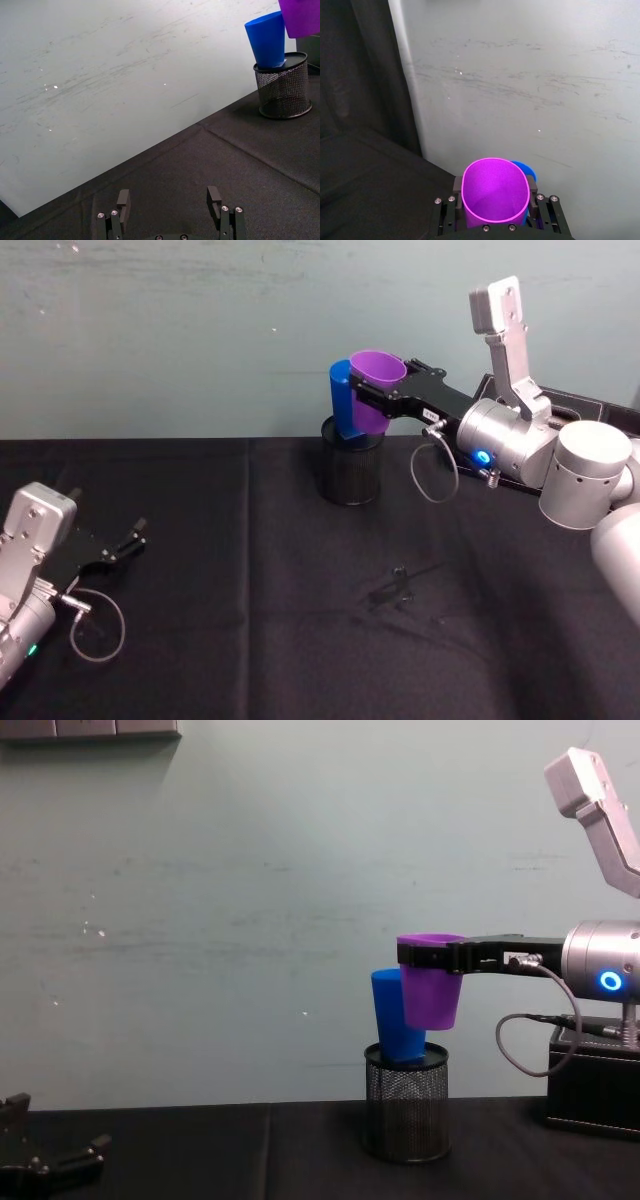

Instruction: Pick up one cup with a gripper and tap it against the other cup.

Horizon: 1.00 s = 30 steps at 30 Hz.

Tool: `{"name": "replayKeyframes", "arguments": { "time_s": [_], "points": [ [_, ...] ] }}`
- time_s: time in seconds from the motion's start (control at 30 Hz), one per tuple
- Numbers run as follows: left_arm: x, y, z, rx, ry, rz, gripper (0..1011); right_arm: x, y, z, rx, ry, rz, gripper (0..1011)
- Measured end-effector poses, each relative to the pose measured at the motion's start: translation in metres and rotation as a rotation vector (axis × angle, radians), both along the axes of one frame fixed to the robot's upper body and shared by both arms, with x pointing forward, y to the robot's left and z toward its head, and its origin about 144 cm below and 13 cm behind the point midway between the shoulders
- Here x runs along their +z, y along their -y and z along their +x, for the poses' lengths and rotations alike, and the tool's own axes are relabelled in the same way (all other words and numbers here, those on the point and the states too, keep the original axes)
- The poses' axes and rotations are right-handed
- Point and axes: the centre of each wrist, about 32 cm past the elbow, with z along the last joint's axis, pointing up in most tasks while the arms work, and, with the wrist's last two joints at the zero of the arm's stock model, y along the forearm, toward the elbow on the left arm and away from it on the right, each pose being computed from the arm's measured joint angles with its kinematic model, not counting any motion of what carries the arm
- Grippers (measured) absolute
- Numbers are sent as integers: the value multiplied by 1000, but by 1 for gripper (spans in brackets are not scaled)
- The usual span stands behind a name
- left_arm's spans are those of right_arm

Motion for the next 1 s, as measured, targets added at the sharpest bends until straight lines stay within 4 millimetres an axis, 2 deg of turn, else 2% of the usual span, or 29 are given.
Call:
{"name": "replayKeyframes", "arguments": {
  "time_s": [1.0],
  "points": [
    [0, 0, 0, 0, 0, 0, 1000, 0, -2, 3, 3, 3, 7, 715]
  ]
}}
